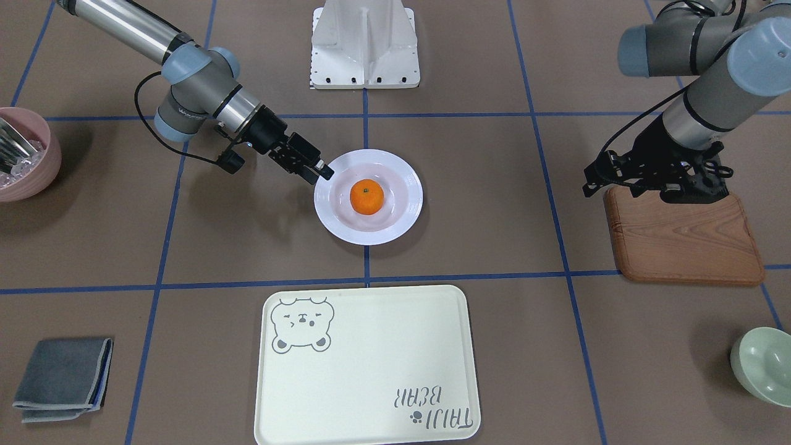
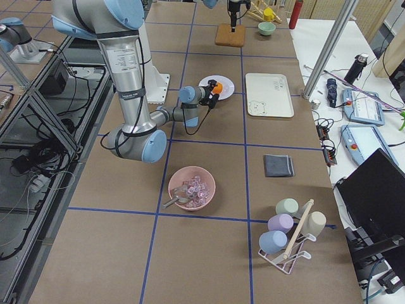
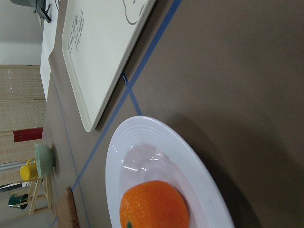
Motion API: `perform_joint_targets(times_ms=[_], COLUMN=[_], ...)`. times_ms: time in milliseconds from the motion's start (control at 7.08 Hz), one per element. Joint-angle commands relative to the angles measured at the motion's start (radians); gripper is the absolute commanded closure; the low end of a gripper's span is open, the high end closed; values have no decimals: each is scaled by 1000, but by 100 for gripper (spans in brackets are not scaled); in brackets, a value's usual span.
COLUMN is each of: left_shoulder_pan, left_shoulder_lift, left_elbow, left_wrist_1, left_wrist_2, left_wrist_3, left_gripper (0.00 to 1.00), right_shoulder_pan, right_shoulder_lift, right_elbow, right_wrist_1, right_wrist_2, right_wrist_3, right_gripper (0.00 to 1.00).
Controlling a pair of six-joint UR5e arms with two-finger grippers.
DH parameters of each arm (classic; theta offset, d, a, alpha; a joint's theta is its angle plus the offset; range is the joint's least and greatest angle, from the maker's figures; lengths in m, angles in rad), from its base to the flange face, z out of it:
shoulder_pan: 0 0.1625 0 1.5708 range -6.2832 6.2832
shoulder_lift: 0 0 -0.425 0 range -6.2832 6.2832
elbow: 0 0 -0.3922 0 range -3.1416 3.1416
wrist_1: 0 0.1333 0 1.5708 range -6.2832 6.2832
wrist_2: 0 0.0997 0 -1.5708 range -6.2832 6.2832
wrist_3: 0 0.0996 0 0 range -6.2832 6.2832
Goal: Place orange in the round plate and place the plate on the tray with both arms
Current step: 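Grip the white plate rim nearest the right gripper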
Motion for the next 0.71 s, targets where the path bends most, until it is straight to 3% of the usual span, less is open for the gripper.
perform_joint_targets(times_ms=[0,565], left_shoulder_pan=[0,0], left_shoulder_lift=[0,0], left_elbow=[0,2], left_wrist_1=[0,-2], left_wrist_2=[0,2], left_wrist_3=[0,-6], left_gripper=[1,1], right_shoulder_pan=[-3,8], right_shoulder_lift=[7,1], right_elbow=[-23,-10], right_wrist_1=[0,8], right_wrist_2=[0,8], right_wrist_3=[-1,5], right_gripper=[0,0])
